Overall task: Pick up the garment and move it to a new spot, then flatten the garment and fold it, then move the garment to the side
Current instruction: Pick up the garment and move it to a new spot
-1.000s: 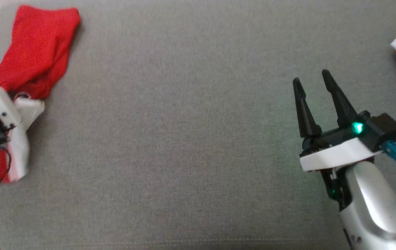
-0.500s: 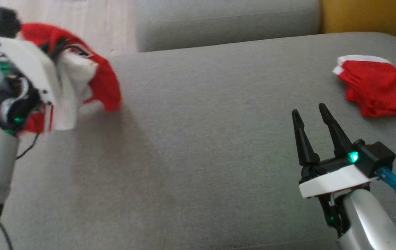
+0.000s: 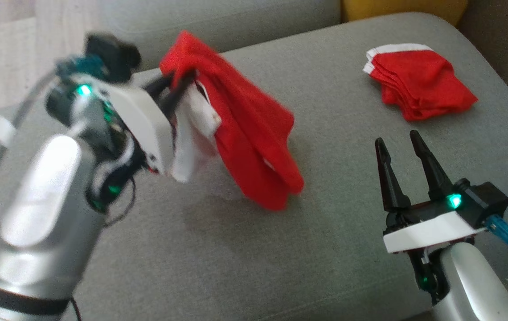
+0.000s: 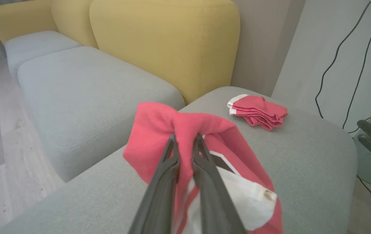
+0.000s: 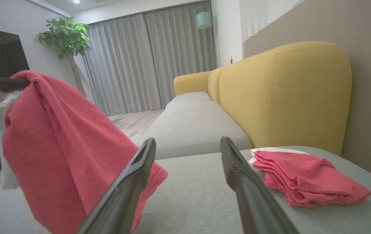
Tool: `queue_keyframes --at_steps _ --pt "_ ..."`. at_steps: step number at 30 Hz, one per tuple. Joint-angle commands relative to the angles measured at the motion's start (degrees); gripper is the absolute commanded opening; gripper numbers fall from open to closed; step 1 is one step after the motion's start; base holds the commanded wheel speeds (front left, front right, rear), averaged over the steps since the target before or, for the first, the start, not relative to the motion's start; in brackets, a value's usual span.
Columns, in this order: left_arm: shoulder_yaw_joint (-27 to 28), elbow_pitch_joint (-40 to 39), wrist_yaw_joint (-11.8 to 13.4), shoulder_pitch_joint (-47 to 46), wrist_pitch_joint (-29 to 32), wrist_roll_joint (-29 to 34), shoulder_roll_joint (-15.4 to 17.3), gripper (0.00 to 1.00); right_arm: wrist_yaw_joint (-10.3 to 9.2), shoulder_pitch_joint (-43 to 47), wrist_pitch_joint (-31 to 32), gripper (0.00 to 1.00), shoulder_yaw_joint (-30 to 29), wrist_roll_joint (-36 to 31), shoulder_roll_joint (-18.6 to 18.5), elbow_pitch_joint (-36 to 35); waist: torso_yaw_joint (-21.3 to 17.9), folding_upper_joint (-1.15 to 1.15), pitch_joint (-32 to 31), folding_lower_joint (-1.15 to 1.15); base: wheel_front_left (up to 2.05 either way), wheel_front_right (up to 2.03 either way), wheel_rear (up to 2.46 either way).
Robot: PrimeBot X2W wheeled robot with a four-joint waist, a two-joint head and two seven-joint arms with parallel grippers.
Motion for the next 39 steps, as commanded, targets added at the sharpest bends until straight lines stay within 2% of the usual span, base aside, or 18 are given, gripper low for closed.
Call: queue_keyframes --at_steps 1,5,8,9,10,11,14,17,21,24,30,31,35,39 --pt "1.7 -0.6 0.5 -1.6 -2.0 1.3 1.1 0.00 -0.04 -1.8 -0.6 1.00 1.1 0.4 0.6 -2.0 -1.6 0.00 1.6 0.00 0.00 0.00 0.00" --pt "-1.8 5.5 0.6 2.0 -8.1 4.1 -1.8 0.00 -0.04 -2.2 -0.6 1.00 1.3 0.6 0.7 -1.6 -2.5 0.00 2.5 0.00 0.00 0.00 0.00" --pt "-4.8 12.8 1.0 4.1 -15.9 8.2 -3.8 0.00 -0.04 -2.6 -0.6 1.00 1.9 0.8 0.8 -0.9 -2.7 0.00 2.9 0.00 0.00 0.00 0.00" --pt "-5.0 15.7 1.2 4.8 -18.2 8.2 -5.1 0.18 -0.04 -2.7 -0.6 1.00 2.0 0.8 0.9 -0.7 -2.8 0.00 2.9 0.00 0.00 0.00 0.00" --pt "-5.4 18.2 1.2 5.2 -20.4 8.5 -6.0 0.96 -0.04 -2.8 -0.6 1.00 2.1 0.8 0.9 -0.6 -2.6 0.00 2.8 0.00 0.00 0.00 0.00" --pt "-6.0 20.5 1.1 5.2 -22.2 9.1 -6.7 1.00 -0.04 -2.9 -0.6 1.00 2.1 0.8 0.9 -0.4 -2.4 0.00 2.8 0.00 0.00 0.00 0.00" --pt "-6.5 24.8 0.6 5.1 -27.3 8.8 -9.3 1.00 -0.04 -2.9 -0.6 1.00 2.2 0.9 0.5 0.1 -1.2 0.00 2.3 0.00 0.00 0.00 0.00" --pt "-6.0 26.5 0.3 4.2 -30.9 8.5 -10.2 1.00 -0.04 -2.7 -0.6 1.00 1.9 0.9 0.1 0.3 0.3 0.00 1.7 0.00 0.00 0.00 0.00" --pt "-4.9 25.1 0.1 3.5 -33.0 7.5 -9.8 1.00 -0.04 -2.1 -0.6 1.00 1.3 0.9 -0.5 0.3 2.7 0.00 0.6 0.00 0.00 0.00 0.00" --pt "-3.3 21.6 0.5 3.8 -33.3 6.4 -8.2 1.00 -0.04 -1.5 -0.5 1.00 0.6 0.8 -0.9 -0.1 4.5 0.00 -0.1 0.00 0.00 0.00 0.00" --pt "3.8 10.1 5.8 9.5 -34.6 4.0 -1.3 1.00 -0.04 0.2 0.0 1.00 -0.8 0.7 -1.4 -1.2 7.8 0.00 -1.4 0.00 0.00 0.00 0.00" --pt "3.8 10.1 5.8 9.5 -34.6 4.0 -1.3 1.00 -0.04 0.2 0.0 1.00 -0.8 0.7 -1.4 -1.2 7.8 0.00 -1.4 0.00 0.00 0.00 0.00" --pt "8.3 5.2 9.7 16.4 -37.2 3.5 2.0 1.00 -0.04 1.0 0.4 1.00 -1.3 0.8 -1.8 -1.9 8.6 0.00 -1.6 0.00 0.00 0.00 0.00" --pt "11.8 0.7 13.0 24.1 -38.9 4.0 2.4 1.00 -0.04 2.2 0.7 1.00 -1.8 1.0 -2.1 -2.3 9.1 0.00 -1.6 0.00 0.00 0.00 0.00"
